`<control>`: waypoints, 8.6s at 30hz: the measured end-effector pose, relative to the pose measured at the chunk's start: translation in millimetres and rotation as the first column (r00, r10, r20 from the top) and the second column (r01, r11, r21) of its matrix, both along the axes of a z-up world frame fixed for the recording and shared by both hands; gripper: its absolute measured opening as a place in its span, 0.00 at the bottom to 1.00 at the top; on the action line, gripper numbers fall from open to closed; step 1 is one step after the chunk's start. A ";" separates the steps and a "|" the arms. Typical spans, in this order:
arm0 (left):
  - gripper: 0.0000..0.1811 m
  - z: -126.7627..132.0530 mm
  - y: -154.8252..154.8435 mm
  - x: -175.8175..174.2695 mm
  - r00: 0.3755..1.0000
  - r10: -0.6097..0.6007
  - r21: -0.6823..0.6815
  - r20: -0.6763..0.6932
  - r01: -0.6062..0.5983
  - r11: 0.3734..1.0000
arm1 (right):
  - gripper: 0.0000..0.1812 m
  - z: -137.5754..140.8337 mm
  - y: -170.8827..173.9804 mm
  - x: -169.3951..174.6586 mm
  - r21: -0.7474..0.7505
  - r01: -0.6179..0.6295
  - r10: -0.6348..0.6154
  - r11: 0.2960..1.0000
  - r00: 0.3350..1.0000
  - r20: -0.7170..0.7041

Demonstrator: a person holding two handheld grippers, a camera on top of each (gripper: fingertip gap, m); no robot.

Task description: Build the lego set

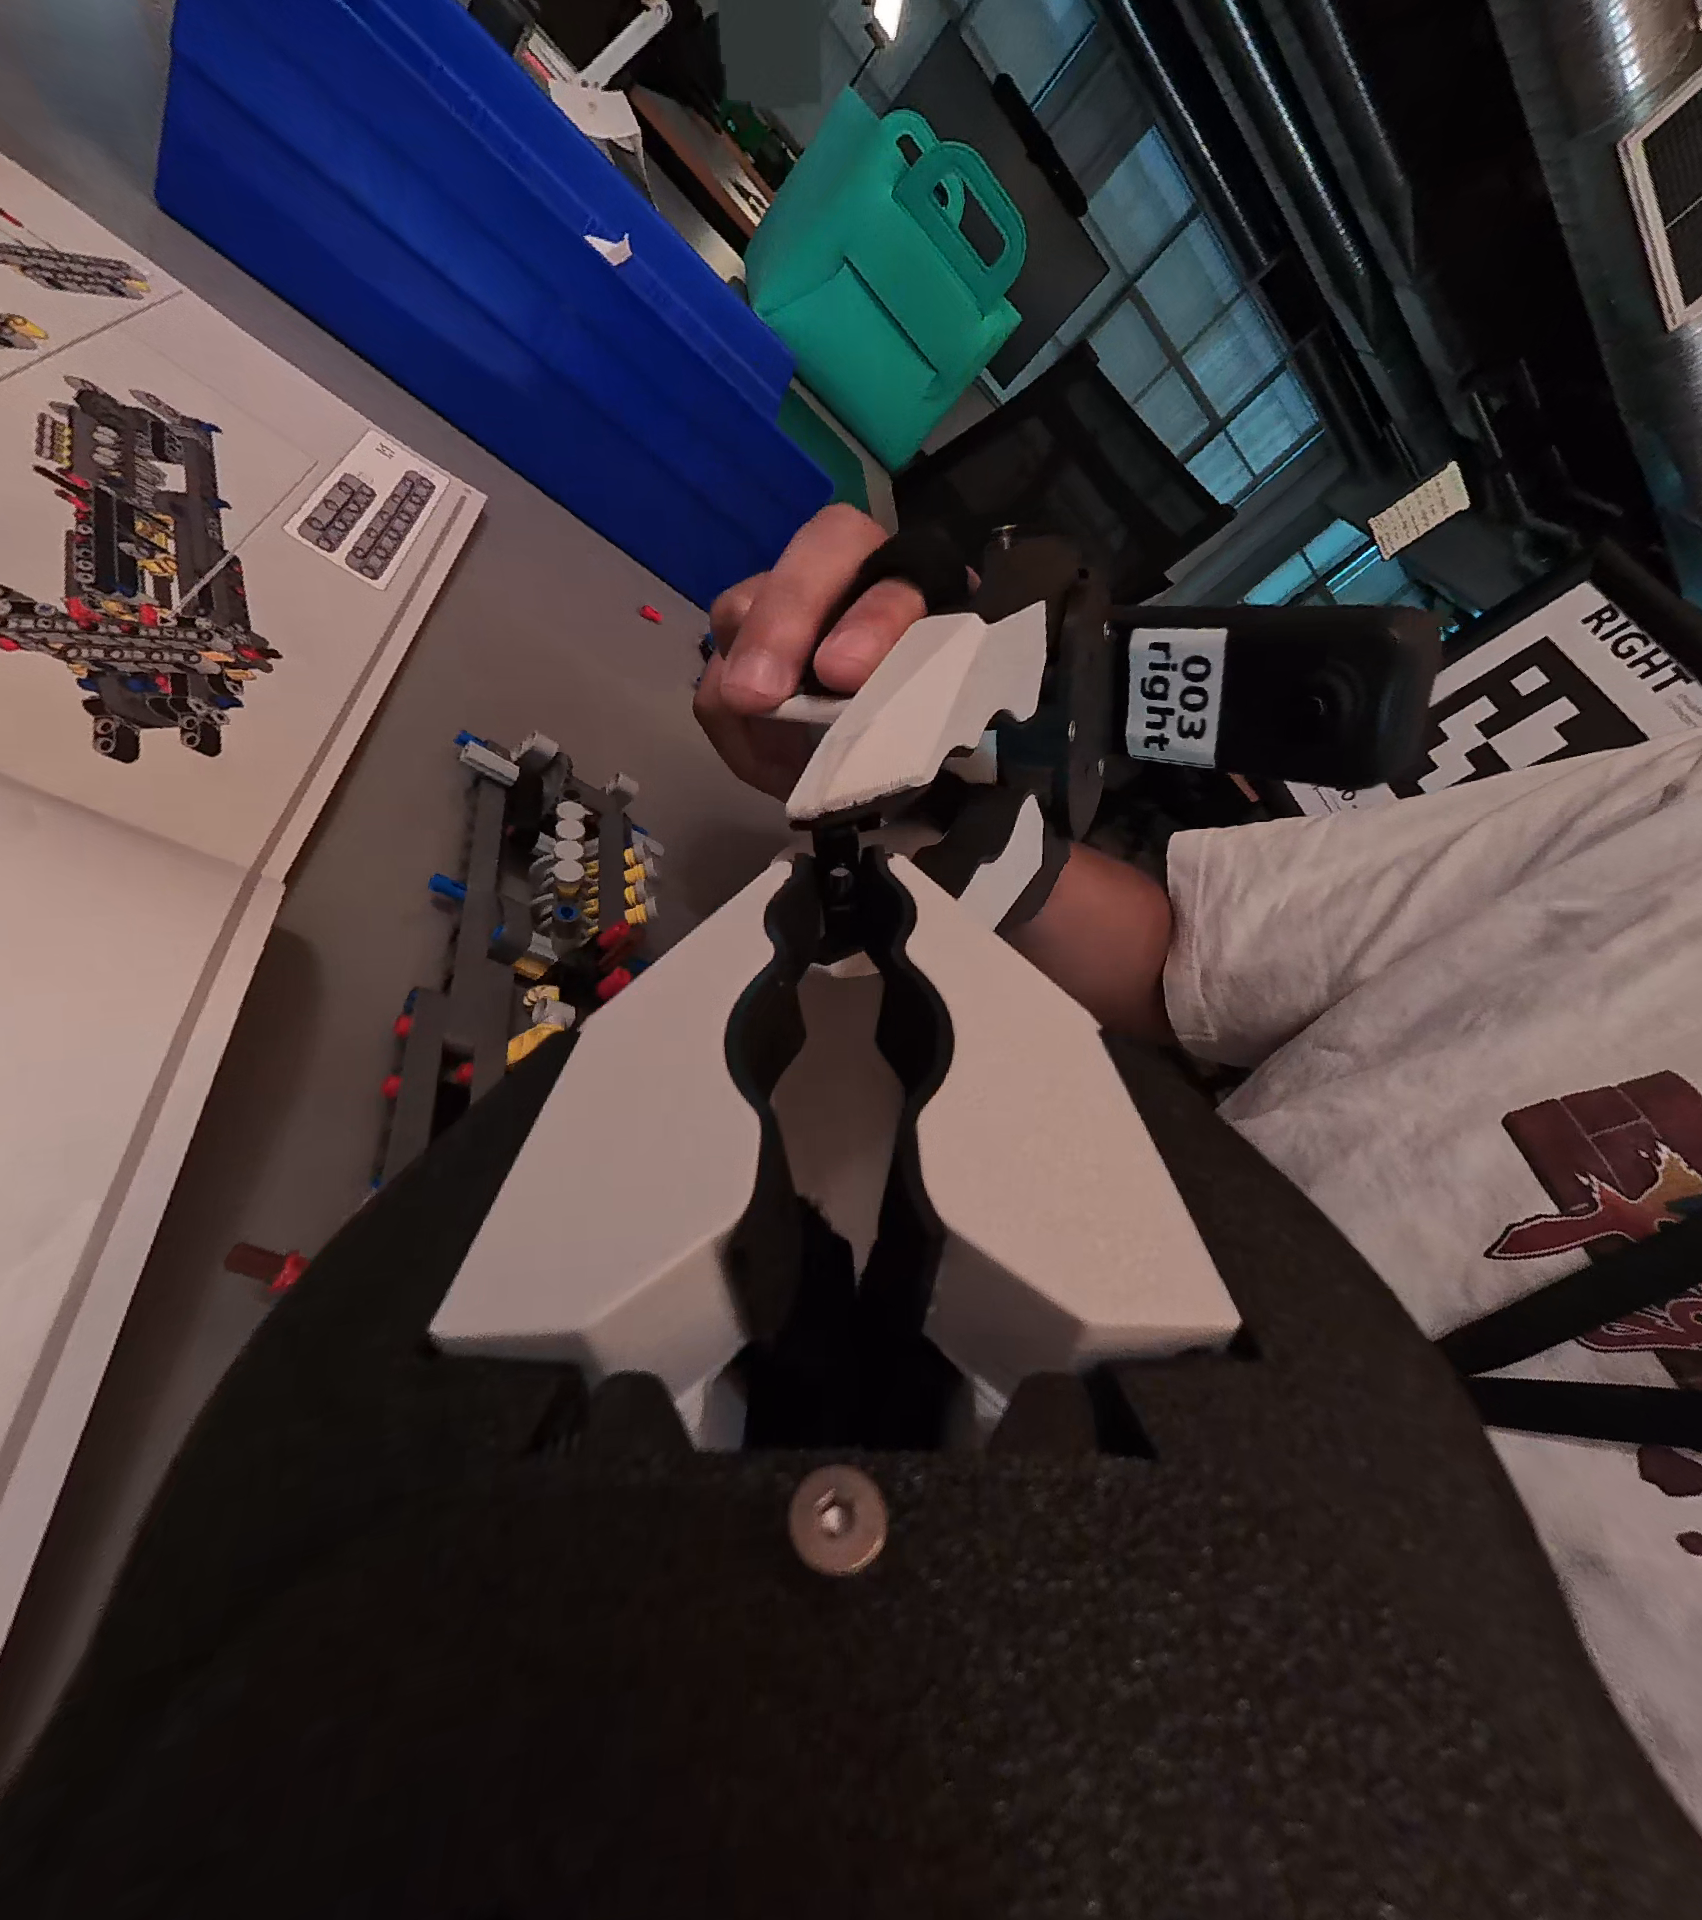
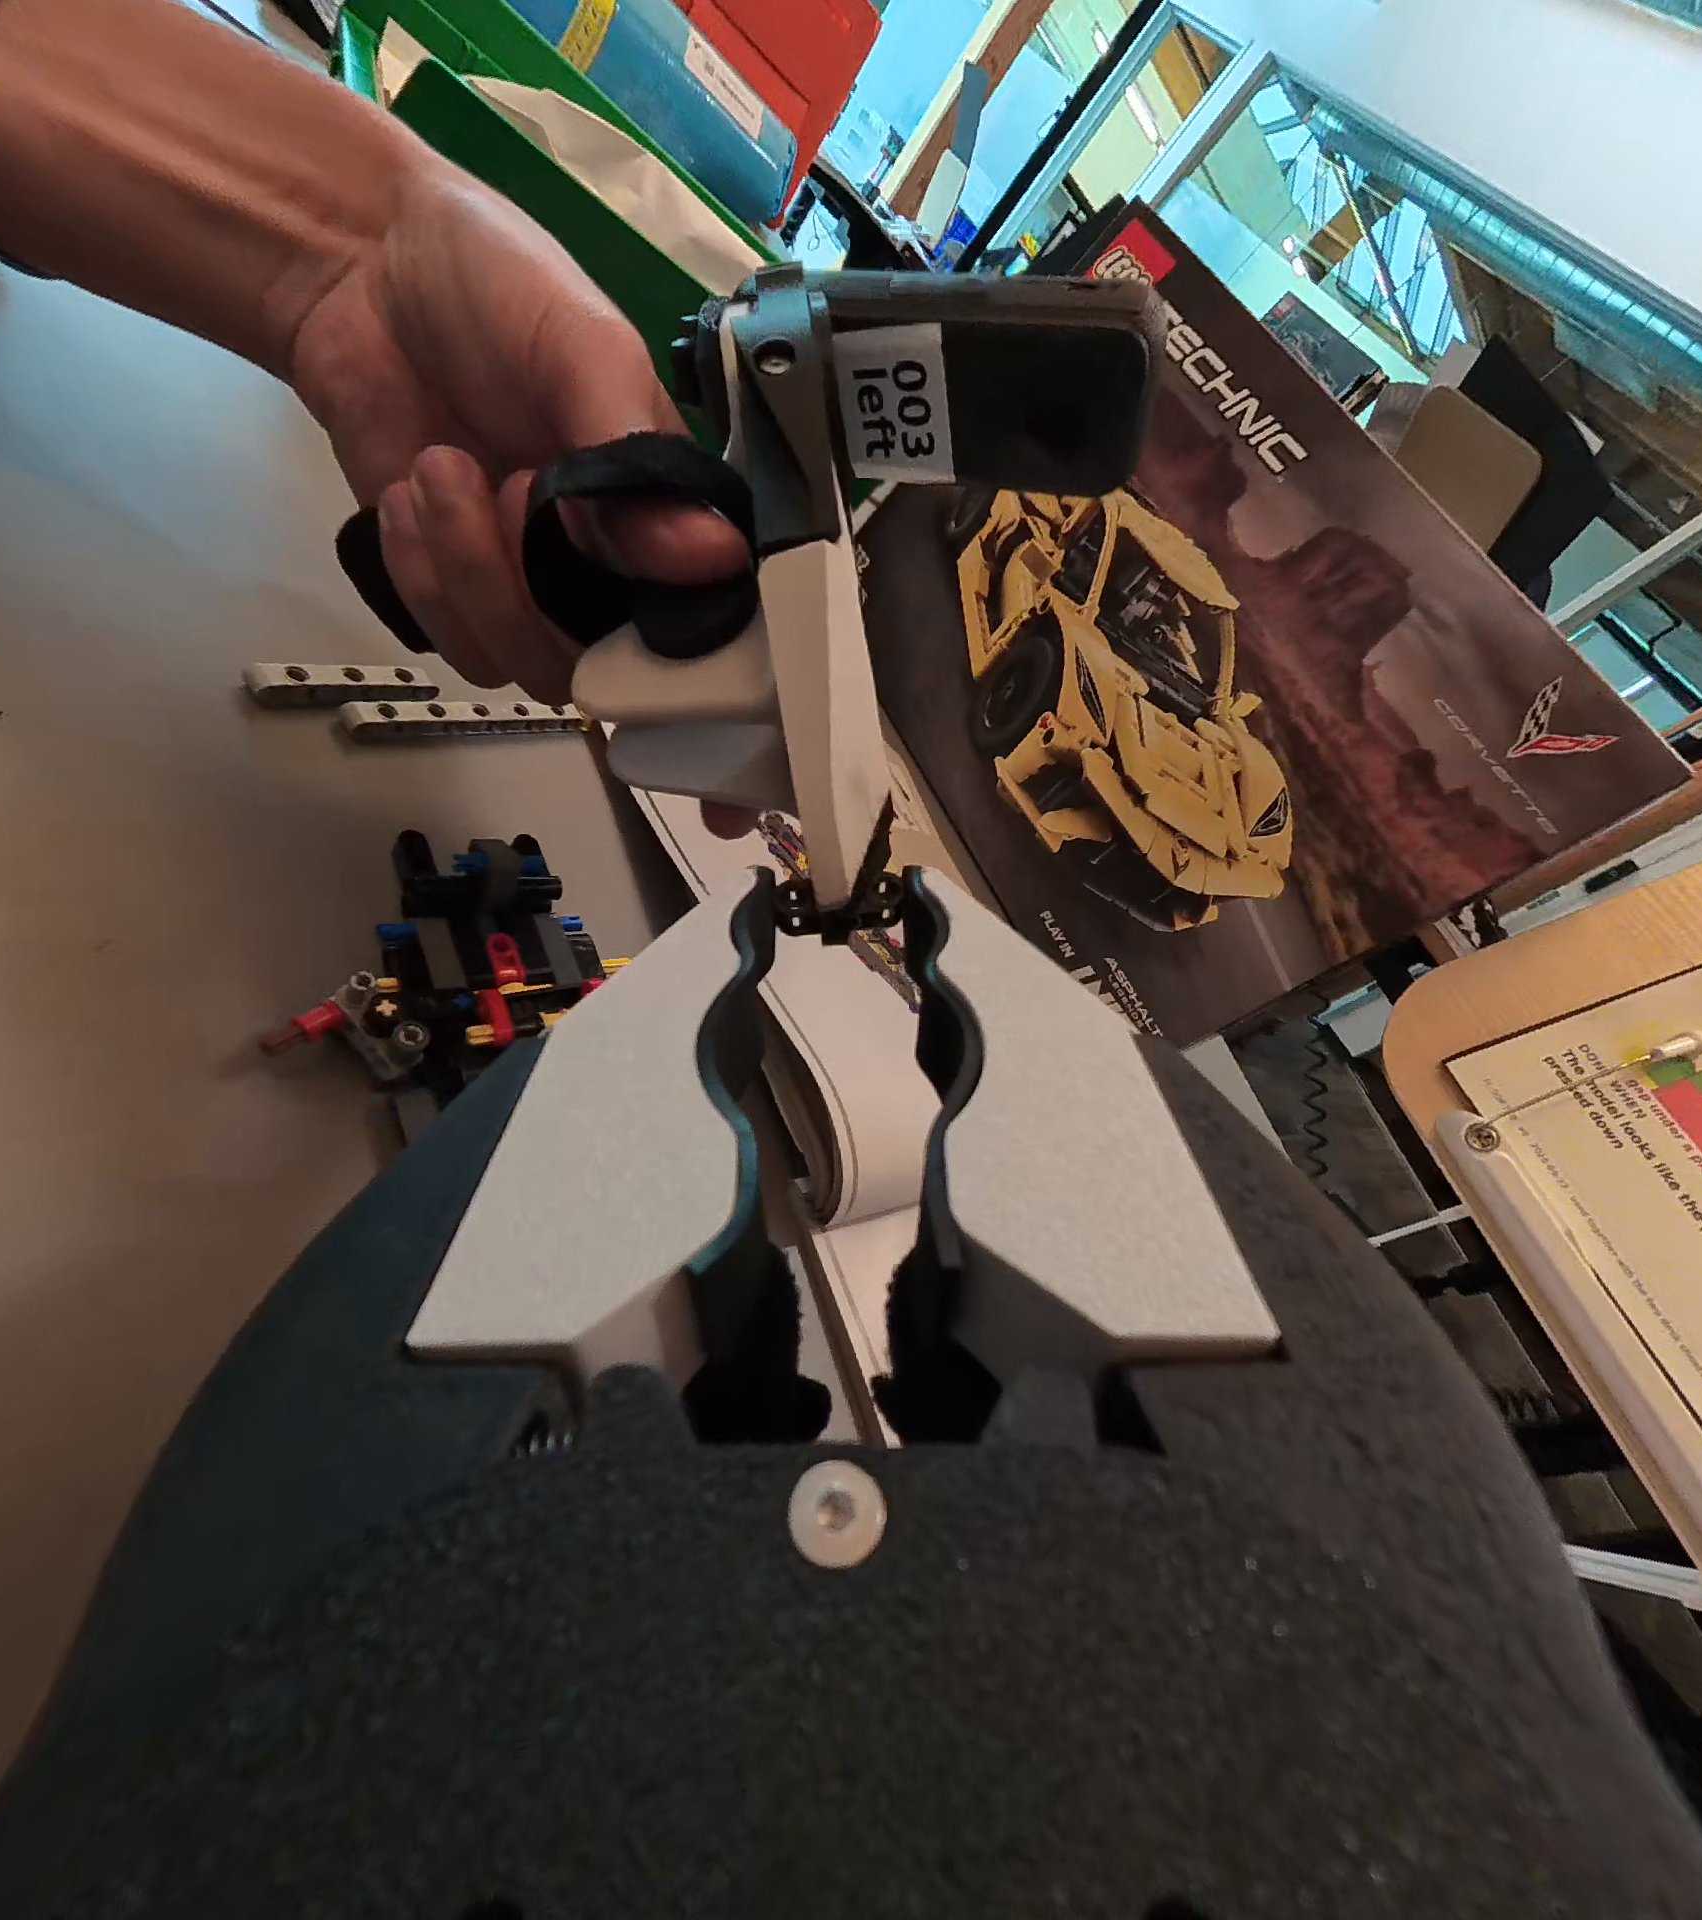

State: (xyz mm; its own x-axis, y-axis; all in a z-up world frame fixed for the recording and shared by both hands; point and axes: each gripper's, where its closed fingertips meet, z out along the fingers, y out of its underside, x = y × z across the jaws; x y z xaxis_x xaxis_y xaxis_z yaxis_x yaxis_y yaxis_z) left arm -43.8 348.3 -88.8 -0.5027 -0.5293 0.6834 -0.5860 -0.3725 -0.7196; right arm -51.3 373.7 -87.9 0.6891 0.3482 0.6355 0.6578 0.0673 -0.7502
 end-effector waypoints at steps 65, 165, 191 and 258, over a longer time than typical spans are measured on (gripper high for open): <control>0.03 -8.8 109.6 16.0 0.859 0.460 0.504 0.224 -0.506 0.700 | 0.06 -116.6 -59.1 -4.9 -0.713 -0.065 -0.041 0.698 0.991 -0.130; 0.03 42.6 41.4 12.1 0.769 0.177 0.529 0.615 -0.568 0.630 | 0.02 46.7 -1.2 10.0 -0.357 0.019 -0.320 0.934 0.490 -0.811; 0.03 27.6 45.0 18.7 0.740 0.005 0.734 0.672 -0.667 0.126 | 0.02 28.8 11.5 19.3 -0.478 0.180 -0.505 0.860 0.441 -0.742; 0.03 40.8 -22.7 -8.1 0.811 -0.062 0.491 0.582 -0.290 0.822 | 0.12 53.9 -29.6 -16.8 -0.182 -0.375 0.109 0.909 0.636 -0.764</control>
State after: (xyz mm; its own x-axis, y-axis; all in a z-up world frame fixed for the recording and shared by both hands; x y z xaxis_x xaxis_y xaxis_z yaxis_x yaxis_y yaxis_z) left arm -51.9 325.5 -48.0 -0.6018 -0.7911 -0.1094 -0.0009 0.1377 -0.9905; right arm -68.1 344.0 -34.0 0.7363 0.6474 -0.1969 -0.1131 -0.1692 -0.9791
